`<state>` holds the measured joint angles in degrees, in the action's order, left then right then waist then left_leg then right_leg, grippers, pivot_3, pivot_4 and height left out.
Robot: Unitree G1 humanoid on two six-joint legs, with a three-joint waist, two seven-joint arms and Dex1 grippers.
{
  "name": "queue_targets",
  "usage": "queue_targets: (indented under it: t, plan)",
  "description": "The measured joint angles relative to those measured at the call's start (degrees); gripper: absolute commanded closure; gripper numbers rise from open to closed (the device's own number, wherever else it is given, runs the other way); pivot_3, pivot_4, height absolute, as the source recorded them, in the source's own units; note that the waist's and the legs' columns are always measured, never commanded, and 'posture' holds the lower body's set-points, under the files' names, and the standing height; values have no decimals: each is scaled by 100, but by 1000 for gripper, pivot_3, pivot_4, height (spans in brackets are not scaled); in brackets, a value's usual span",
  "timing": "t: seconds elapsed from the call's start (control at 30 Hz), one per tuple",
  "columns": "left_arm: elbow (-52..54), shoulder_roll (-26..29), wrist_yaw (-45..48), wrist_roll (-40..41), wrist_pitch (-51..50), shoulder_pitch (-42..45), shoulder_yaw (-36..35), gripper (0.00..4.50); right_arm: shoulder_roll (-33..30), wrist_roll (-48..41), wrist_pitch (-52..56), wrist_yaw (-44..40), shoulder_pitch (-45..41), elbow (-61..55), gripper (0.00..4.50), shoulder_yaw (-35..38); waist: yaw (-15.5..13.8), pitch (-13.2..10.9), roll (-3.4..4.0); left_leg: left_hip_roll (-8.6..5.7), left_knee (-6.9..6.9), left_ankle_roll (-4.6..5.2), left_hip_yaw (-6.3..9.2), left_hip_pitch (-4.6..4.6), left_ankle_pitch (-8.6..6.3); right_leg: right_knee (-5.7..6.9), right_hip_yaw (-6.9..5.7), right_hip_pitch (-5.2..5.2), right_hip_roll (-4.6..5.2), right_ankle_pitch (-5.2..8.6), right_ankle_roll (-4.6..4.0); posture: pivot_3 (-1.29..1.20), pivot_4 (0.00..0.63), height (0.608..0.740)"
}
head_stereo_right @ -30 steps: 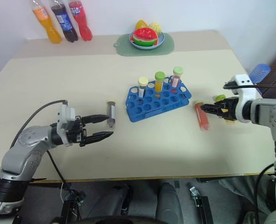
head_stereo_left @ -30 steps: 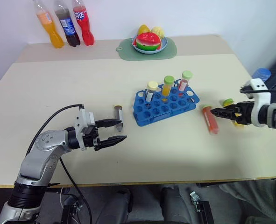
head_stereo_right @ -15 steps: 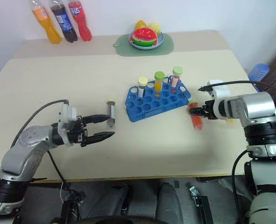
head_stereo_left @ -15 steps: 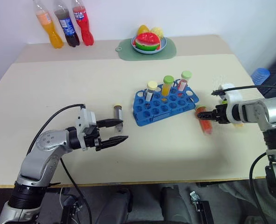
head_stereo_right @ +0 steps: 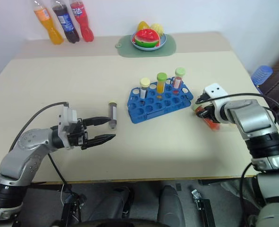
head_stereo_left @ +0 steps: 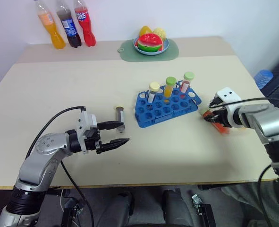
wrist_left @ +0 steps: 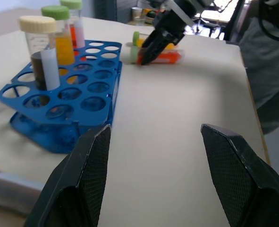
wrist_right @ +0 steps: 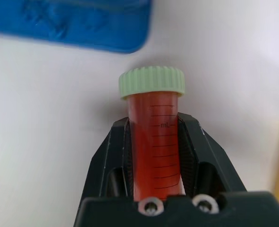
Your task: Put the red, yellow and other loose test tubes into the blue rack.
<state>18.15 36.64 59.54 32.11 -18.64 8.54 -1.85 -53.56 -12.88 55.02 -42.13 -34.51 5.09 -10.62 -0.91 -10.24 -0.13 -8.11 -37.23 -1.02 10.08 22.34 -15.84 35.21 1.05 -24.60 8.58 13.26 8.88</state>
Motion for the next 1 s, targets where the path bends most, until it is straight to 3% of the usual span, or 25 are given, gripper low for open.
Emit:
queue_targets:
  t: [0.07,0.17,0.23,0.3,0.4,0.6,0.8,1.0]
  plan:
    - [-6,13,-14,6,0,6,-47,1362,-77,-220,-279,-357,374,-416,3715,245,14,-1,1,0,0,1,-3,3,0,-1,1,-2,1,0,0,0,150,740]
    - [-8,-11,-74,16,4,14,-102,1362,155,-1128,-907,-1087,915,-1203,3715,1267,45,-4,5,5,3,1,-7,-1,0,0,4,-3,-3,0,1,0,150,740]
    - [-11,-73,-98,15,11,18,-107,1362,597,-1571,-1515,-1284,1011,-1616,3715,1911,62,-3,3,8,3,1,-8,-7,0,1,5,2,-6,-1,1,0,150,740]
    - [-20,-96,-100,15,15,27,-106,1362,1098,-1617,-2030,-1024,906,-1680,3715,2107,67,-2,1,8,1,0,-8,-14,0,5,6,6,-6,-2,-1,0,150,740]
    - [-114,-159,-94,6,37,117,-95,1362,2060,-1244,-3092,-221,665,-1146,3715,2160,49,0,-2,6,1,-6,-8,-17,4,10,8,7,-6,-5,-4,0,150,740]
    - [-240,-258,-94,-16,55,257,-53,1362,3182,-399,-5137,548,631,375,3715,1962,41,-1,1,5,3,-9,-9,-16,6,13,9,0,-5,-5,-4,0,150,740]
    - [-234,-303,-121,-15,45,285,-53,1362,3534,35,-6537,1009,328,1512,3715,1887,115,2,4,6,3,-13,-8,-23,9,23,11,2,-8,-5,-5,0,150,740]
    - [-204,-305,-222,-11,37,228,-58,1362,3617,94,-7175,1238,144,2143,3715,1933,186,3,4,8,7,-15,-8,-35,10,27,16,7,-12,-5,-5,0,150,740]
